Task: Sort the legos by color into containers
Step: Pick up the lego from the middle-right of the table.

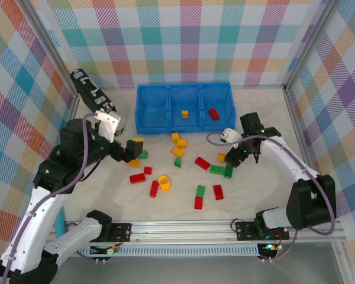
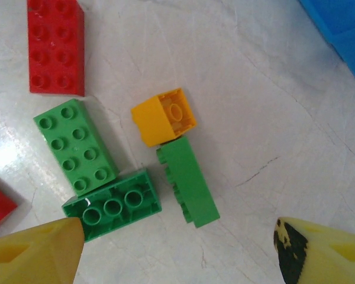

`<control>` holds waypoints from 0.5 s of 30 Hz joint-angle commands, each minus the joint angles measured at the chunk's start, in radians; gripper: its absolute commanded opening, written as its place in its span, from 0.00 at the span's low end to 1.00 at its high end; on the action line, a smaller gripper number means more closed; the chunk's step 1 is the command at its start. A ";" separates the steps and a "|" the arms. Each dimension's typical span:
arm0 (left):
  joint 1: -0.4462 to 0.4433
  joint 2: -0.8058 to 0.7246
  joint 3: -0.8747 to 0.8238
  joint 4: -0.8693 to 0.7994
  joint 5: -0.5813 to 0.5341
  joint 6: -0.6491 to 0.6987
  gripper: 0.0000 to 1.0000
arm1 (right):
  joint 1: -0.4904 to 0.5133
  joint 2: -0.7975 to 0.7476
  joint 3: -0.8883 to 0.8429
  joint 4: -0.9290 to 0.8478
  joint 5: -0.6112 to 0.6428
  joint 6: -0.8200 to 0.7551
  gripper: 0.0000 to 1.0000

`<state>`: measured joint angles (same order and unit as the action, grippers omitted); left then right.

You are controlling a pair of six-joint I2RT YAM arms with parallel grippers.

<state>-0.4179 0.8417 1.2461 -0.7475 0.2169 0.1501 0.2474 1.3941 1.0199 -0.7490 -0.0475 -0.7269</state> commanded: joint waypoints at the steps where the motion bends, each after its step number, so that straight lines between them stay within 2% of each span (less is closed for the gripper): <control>1: -0.012 -0.001 -0.007 0.048 0.002 0.000 1.00 | -0.009 0.054 0.039 -0.012 -0.051 -0.012 0.83; 15: -0.012 0.043 -0.003 0.043 0.009 -0.007 1.00 | -0.034 0.283 0.128 -0.010 -0.031 0.020 0.78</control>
<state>-0.4179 0.8818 1.2461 -0.7258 0.2169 0.1501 0.2214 1.6440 1.1122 -0.7486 -0.0647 -0.7151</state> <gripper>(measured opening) 0.999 0.785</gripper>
